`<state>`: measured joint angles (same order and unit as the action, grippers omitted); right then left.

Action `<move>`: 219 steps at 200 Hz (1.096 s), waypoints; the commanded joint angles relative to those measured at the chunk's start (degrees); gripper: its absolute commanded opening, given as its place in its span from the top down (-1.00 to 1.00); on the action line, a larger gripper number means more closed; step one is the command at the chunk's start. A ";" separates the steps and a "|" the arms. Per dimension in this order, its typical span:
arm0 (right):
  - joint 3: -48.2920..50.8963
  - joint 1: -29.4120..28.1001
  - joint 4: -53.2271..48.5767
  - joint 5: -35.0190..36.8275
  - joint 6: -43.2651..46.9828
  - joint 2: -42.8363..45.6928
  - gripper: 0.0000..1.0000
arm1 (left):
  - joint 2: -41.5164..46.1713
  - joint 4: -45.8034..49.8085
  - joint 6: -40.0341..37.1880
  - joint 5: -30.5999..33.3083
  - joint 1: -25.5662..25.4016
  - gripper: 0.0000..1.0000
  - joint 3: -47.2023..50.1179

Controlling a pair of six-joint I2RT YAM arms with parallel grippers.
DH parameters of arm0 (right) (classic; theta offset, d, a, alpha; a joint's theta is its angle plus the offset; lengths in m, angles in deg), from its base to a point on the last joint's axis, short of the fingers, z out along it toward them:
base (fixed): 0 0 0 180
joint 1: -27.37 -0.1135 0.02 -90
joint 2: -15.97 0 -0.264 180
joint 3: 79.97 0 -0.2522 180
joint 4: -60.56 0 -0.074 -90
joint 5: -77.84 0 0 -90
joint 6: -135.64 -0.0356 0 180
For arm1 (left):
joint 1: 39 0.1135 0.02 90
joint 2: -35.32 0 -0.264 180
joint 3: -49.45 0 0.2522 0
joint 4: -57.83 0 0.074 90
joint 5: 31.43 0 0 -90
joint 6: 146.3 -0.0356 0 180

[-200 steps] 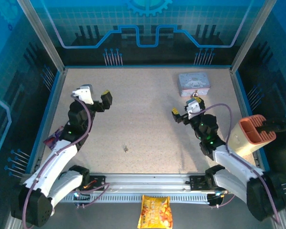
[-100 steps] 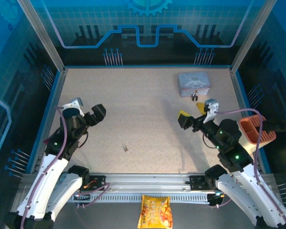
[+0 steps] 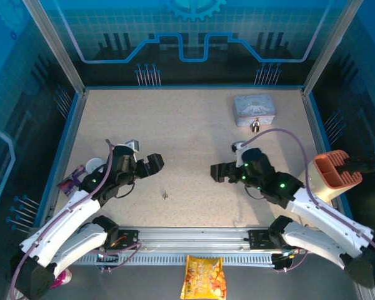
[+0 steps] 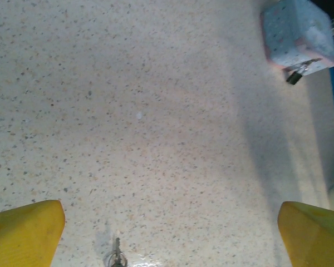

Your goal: Unlock a padlock with a key

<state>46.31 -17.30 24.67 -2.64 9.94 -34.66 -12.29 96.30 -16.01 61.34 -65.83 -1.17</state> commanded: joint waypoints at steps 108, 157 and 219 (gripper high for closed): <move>-20.94 -20.54 1.61 1.97 -15.39 -42.44 -0.80 | 21.02 0.91 -12.04 20.06 -0.76 -0.99 10.38; -33.76 -21.78 -8.39 0.41 -15.58 -54.14 -0.39 | 30.15 2.92 -12.16 23.58 -0.72 -0.99 14.66; -40.02 -22.01 -10.19 -2.84 -17.85 -62.43 0.34 | 33.99 4.82 -11.26 24.61 -0.77 -0.98 14.58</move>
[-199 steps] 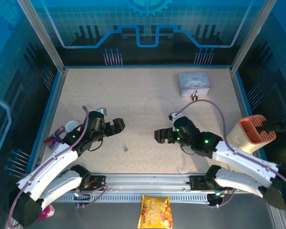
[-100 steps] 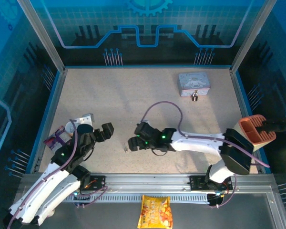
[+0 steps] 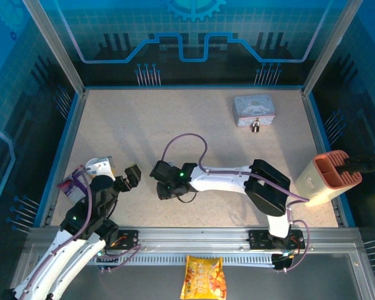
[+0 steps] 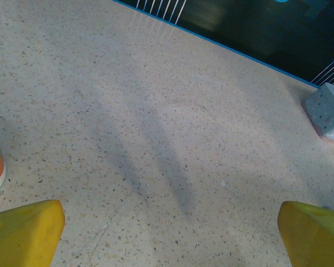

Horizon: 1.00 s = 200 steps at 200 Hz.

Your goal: Unlock a padlock with a key

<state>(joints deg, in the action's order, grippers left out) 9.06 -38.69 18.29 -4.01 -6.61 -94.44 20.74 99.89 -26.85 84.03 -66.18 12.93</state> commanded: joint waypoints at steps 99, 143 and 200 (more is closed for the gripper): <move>-3.51 -0.63 -3.26 -1.79 -1.92 -4.99 0.75 | 1.05 0.72 0.52 2.13 -0.38 -0.98 1.21; -3.61 -0.64 -2.22 -1.79 -2.07 -5.33 0.68 | 0.97 -0.43 0.62 1.87 -0.41 -0.99 2.09; -3.94 -0.73 -1.63 -2.77 -1.98 -6.32 0.67 | 0.98 -0.21 0.62 1.98 -0.41 -0.98 2.02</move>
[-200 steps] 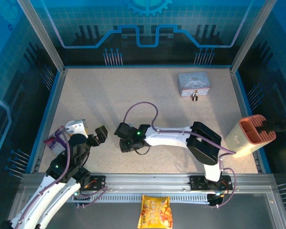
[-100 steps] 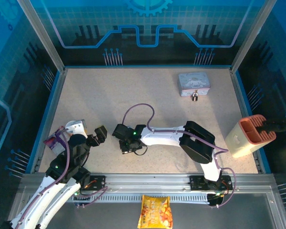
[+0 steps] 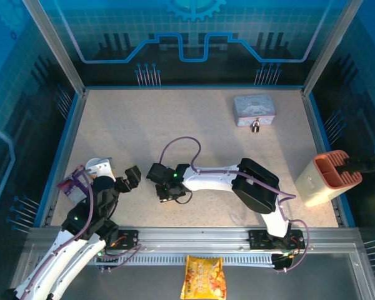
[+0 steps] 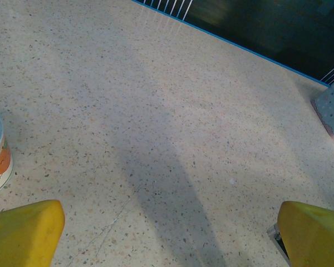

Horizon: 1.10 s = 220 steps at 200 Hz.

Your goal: Unlock a padlock with a key

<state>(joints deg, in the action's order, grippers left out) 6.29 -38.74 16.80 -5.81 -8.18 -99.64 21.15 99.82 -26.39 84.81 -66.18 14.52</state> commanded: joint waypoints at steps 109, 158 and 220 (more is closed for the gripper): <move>7.58 -0.71 7.43 3.17 1.29 9.24 1.00 | 0.14 -1.49 0.11 1.11 -0.41 -0.98 0.73; 21.39 2.48 23.72 2.09 10.21 25.78 1.00 | -8.28 -7.59 -0.23 -8.80 -0.41 -0.72 -1.08; 34.97 7.50 41.21 -2.14 17.01 39.22 1.00 | -25.72 -17.69 4.06 -33.80 -1.11 -0.41 -10.99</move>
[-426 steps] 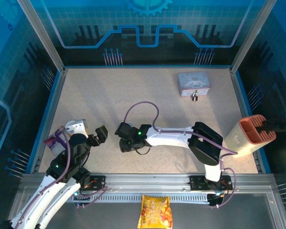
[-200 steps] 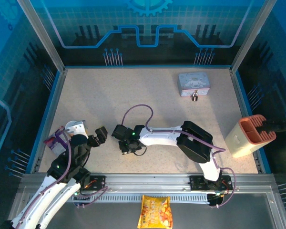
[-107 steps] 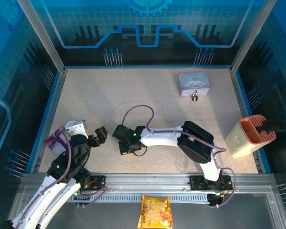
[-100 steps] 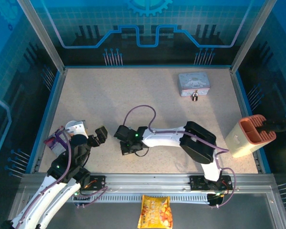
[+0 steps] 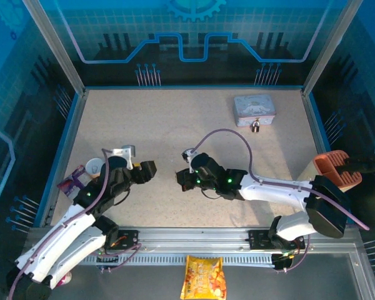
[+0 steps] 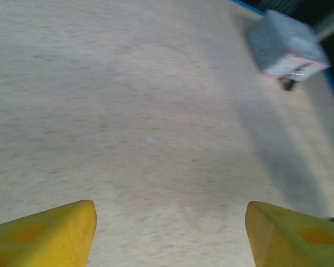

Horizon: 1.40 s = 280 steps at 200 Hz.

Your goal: Unlock a padlock with a key

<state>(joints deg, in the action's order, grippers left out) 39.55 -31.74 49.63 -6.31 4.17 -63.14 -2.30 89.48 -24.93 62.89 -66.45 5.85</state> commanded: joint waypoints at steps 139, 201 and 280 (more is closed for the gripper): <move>7.11 -5.83 19.62 19.70 22.31 2.83 1.00 | -21.00 9.42 24.57 1.13 -13.33 -0.04 -19.04; 8.31 -7.13 22.26 19.10 22.60 1.22 1.00 | -21.60 9.63 25.23 1.89 -14.54 0.04 -19.42; 7.08 -9.66 23.75 21.46 24.42 -0.95 1.00 | -20.73 11.20 25.22 4.12 -14.51 0.15 -19.01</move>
<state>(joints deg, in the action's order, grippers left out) 47.29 -40.27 70.48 12.97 27.51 -63.44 -24.09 98.88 -0.67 65.47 -80.54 -11.92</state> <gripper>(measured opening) 0.061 0.446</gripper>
